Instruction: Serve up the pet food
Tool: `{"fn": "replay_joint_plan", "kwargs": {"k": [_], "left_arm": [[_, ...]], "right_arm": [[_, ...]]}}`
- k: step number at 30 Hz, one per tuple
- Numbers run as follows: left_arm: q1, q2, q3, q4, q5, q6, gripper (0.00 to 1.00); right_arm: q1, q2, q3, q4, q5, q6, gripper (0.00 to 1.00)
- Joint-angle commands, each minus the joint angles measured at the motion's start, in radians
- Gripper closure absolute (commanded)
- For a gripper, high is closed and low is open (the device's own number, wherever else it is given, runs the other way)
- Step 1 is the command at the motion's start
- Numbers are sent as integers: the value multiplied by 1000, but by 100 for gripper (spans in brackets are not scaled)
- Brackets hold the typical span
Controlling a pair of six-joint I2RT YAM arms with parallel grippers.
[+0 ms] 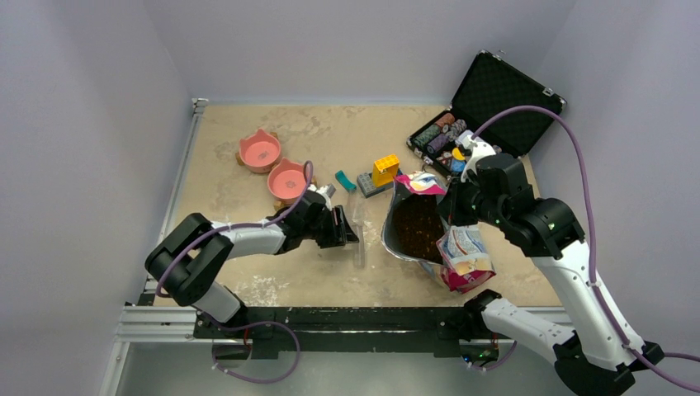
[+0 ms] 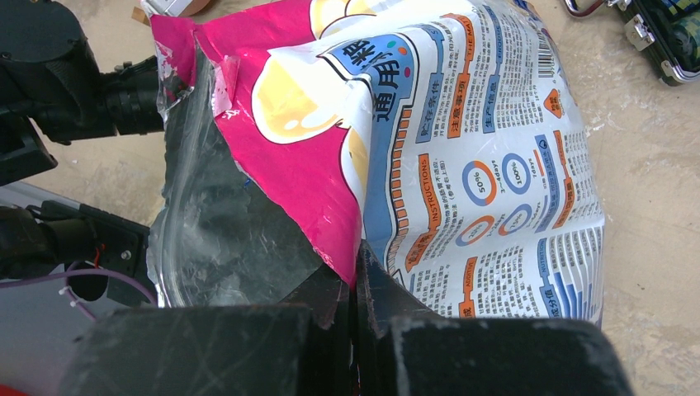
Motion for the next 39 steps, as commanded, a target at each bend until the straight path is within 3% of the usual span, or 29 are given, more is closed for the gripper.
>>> {"fn": "replay_joint_plan", "kwargs": {"k": [1,6,9,15,21,28,31,33,36,39], "left_arm": [[7,-12,-84,184,-23,-85,45],[7,41,-167,400,-30,-156,41],[-13,82,-145,435,-48,-144,39],[-44,90,-120,383,-161,-160,52],[-91,71,-59,224,-296,-127,64],[-121,114,-76,228,-407,-182,67],[-128,132,-30,136,-439,-132,78],[-140,134,-3,88,-458,-94,76],[-160,136,88,-116,-511,-71,58],[-171,120,105,-179,-537,-74,55]], "right_arm": [[9,4,31,-31,-52,-11,100],[9,6,31,-35,-61,-11,100],[9,7,32,-39,-64,-11,100],[10,14,50,-59,-61,-18,100],[10,20,57,-62,-58,-21,100],[9,21,61,-75,-47,-25,100],[9,14,49,-78,-47,-25,100],[10,12,42,-78,-52,-24,100],[10,9,33,-72,-58,-19,100],[8,12,34,-66,-60,-18,100]]}}
